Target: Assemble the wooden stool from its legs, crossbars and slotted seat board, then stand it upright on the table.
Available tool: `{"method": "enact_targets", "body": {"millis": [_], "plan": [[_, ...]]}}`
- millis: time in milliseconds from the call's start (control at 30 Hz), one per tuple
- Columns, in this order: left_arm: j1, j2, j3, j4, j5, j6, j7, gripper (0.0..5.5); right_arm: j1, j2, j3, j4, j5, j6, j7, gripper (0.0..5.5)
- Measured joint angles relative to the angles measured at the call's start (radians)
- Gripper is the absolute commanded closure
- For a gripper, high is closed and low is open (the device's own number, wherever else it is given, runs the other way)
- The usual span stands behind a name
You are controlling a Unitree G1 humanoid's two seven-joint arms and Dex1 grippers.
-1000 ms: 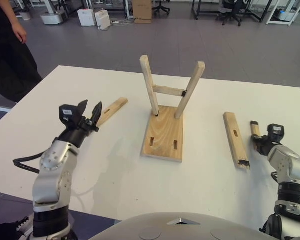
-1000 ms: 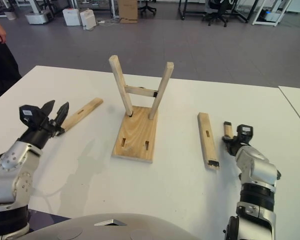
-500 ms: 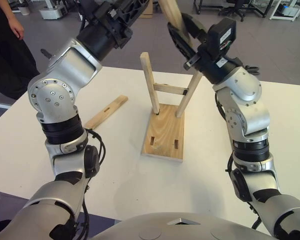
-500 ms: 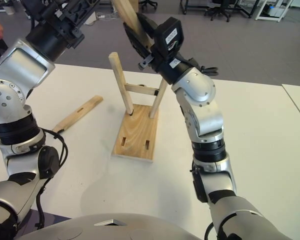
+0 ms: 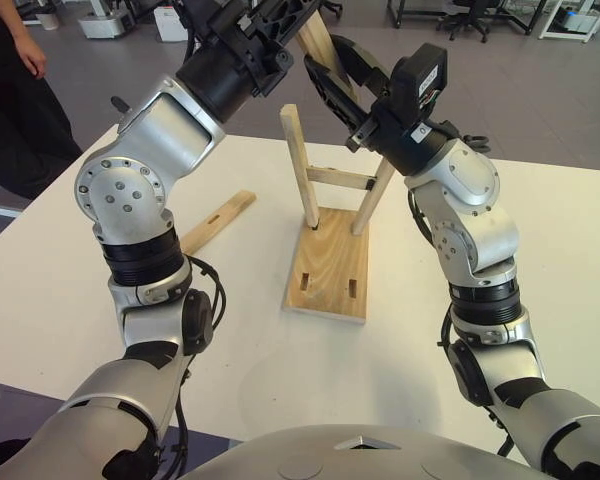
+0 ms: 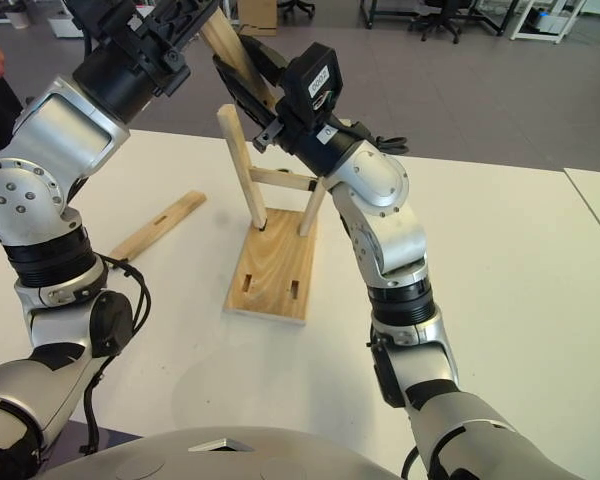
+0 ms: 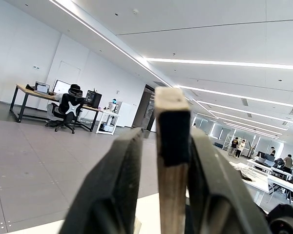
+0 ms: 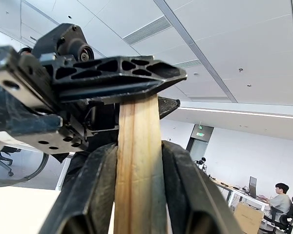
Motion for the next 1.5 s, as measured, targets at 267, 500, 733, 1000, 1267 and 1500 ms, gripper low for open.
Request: {"method": "enact_targets", "body": {"millis": [267, 500, 733, 1000, 1267, 1500], "plan": [[0.000, 0.007, 0.006, 0.000, -0.026, 0.000, 0.006, 5.10, 0.000, 0.007, -0.011, -0.009, 0.019, 0.041, -0.002, 4.19], [-0.056, 0.120, 0.064, 0.079, 0.016, -0.042, -0.024, 5.10, -0.019, 0.043, -0.119, -0.001, 0.155, 0.174, -0.074, 3.15], [0.031, 0.461, 0.088, 0.462, 0.433, -0.391, -0.379, 5.10, -0.129, -0.009, -0.464, 0.075, 0.245, 0.154, -0.326, 3.15], [0.199, 0.370, -0.062, 0.987, 0.719, -0.833, -0.777, 5.10, -0.120, -0.113, -0.597, 0.183, 0.195, 0.039, -0.402, 3.15], [0.162, 0.317, -0.098, 1.298, 0.875, -1.075, -0.816, 5.10, -0.109, -0.112, -0.595, 0.206, 0.201, 0.027, -0.399, 3.15], [0.122, 0.268, -0.086, 1.344, 0.881, -1.141, -0.833, 5.10, -0.093, -0.112, -0.579, 0.215, 0.200, 0.026, -0.396, 3.15]]}}
